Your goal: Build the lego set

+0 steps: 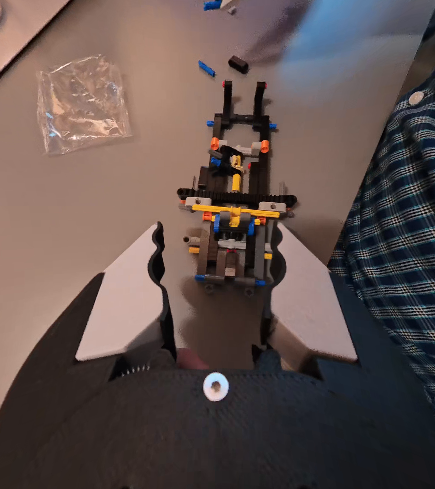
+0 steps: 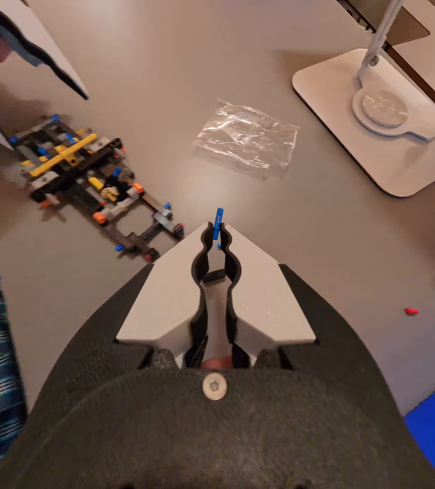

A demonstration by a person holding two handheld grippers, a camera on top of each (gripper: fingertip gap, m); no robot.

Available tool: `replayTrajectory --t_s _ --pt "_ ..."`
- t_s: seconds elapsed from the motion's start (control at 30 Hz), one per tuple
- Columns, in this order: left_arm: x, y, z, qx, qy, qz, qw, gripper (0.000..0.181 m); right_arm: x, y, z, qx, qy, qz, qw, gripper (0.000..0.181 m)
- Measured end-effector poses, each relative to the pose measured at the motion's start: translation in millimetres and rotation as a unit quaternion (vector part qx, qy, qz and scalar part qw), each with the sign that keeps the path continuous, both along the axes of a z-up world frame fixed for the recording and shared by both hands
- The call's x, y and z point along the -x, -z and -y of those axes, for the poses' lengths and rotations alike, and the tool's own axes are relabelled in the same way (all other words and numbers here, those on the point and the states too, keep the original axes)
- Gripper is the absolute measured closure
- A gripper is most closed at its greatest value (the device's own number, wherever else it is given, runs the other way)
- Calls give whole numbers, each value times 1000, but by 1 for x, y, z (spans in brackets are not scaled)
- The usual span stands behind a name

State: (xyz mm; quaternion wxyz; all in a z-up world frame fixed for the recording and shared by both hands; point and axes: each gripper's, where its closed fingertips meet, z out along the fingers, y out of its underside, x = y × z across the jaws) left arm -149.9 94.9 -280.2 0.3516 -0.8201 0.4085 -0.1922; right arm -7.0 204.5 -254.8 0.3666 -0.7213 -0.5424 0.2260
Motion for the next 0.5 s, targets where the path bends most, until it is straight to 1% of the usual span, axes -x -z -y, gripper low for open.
replayTrajectory --t_s 0.1,0.2,0.23,0.3,0.4,0.5 --pt "-4 18 6 6 20 -60 998 96 2 1 28 23 -16 -14 1000 179" --pt "-6 33 7 1 31 -104 994 99 5 12 56 46 -34 -14 998 179" --pt "-9 34 6 0 30 -106 994 101 6 17 65 53 -40 -12 998 179" --pt "-14 35 7 8 24 -98 995 110 9 26 79 64 -49 -10 997 179" --pt "-17 35 4 17 -1 -85 996 124 10 35 92 75 -57 -8 996 179" --pt "-18 35 2 19 -27 -85 996 124 13 39 98 81 -63 -10 995 179"
